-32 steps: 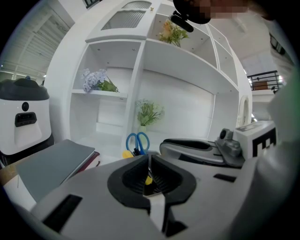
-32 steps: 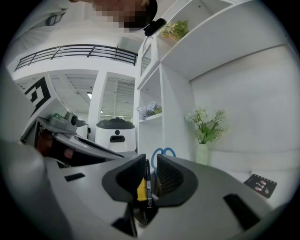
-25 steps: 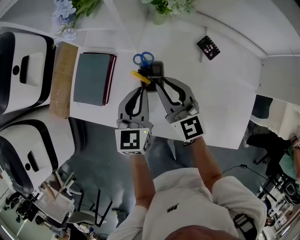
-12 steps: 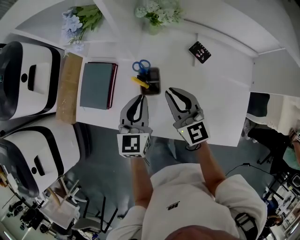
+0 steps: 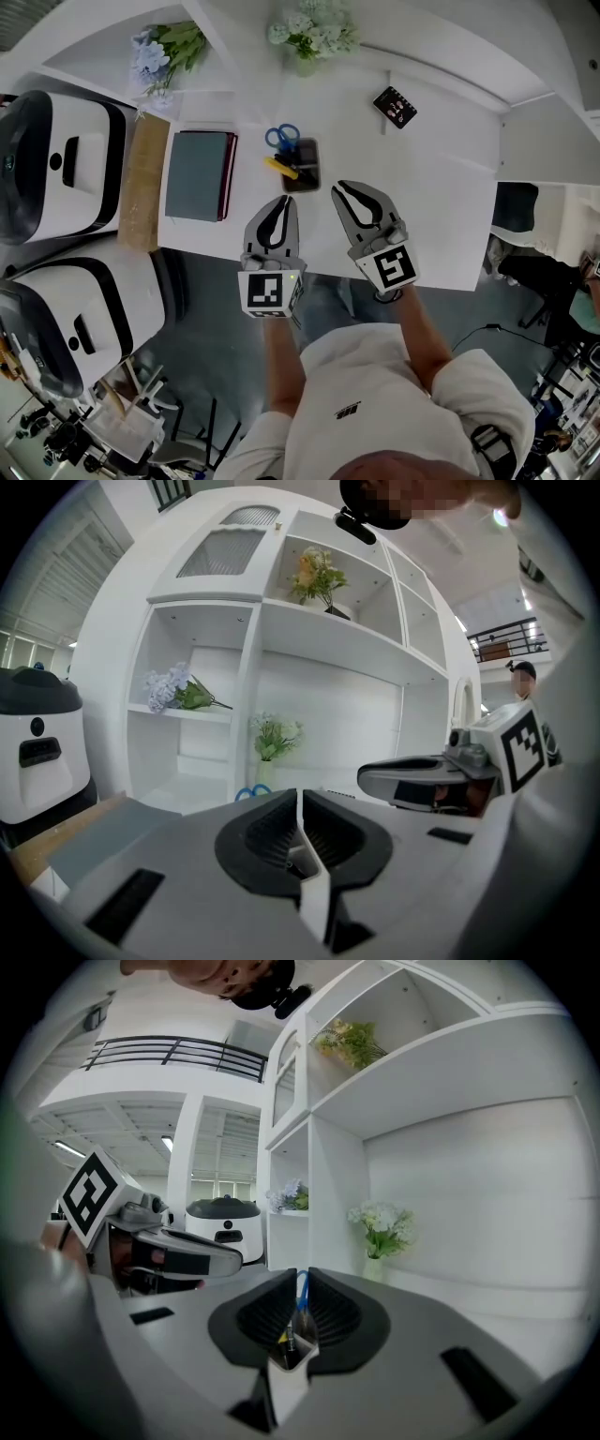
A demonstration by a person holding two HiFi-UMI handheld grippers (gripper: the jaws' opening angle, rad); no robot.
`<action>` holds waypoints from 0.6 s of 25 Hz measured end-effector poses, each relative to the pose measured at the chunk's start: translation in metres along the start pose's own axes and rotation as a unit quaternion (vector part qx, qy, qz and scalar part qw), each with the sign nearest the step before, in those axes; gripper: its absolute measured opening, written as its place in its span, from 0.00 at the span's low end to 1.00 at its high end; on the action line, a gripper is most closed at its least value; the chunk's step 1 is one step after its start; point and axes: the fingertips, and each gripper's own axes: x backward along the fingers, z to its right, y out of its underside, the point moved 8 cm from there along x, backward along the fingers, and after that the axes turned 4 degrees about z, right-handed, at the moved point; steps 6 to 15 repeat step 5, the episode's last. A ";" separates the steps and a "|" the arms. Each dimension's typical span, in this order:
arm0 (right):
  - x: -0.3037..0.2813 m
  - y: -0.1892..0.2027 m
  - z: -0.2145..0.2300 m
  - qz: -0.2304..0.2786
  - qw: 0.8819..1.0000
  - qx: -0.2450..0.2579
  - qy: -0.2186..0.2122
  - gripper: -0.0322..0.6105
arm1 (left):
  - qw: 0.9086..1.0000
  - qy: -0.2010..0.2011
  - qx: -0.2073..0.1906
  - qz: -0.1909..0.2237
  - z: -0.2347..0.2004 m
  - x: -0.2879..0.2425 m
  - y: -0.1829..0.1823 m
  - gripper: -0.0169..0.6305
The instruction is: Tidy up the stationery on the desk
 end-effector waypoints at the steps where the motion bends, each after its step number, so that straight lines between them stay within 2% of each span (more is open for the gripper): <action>1: 0.001 0.000 0.000 0.000 1.000 -0.001 0.000 0.09 | 1.000 0.000 0.000 0.000 0.000 0.000 0.000 0.03; 15: 0.004 -0.002 -0.003 0.000 1.000 -0.004 0.002 0.09 | 1.000 -0.001 0.001 -0.001 0.001 0.003 -0.001 0.03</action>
